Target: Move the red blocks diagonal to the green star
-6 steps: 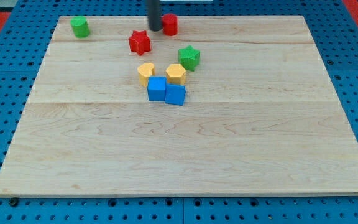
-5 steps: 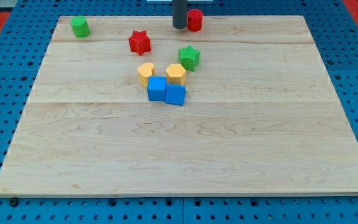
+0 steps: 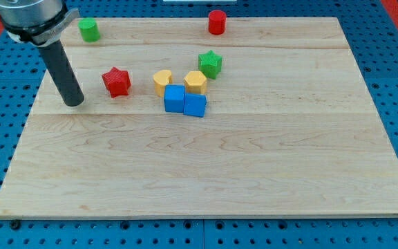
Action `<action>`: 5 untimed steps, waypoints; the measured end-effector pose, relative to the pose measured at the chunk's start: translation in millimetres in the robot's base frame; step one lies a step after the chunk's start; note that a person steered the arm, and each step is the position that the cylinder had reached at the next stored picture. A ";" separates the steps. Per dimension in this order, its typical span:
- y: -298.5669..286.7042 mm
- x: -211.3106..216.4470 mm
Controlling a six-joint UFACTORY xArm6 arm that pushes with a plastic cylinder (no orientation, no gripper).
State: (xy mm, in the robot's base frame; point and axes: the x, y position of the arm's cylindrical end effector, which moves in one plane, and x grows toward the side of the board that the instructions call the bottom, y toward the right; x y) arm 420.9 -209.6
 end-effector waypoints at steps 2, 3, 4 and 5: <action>97.6 -92.7; 52.4 -63.5; 79.3 -27.5; 97.7 -61.1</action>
State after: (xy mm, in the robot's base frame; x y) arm 359.8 -111.9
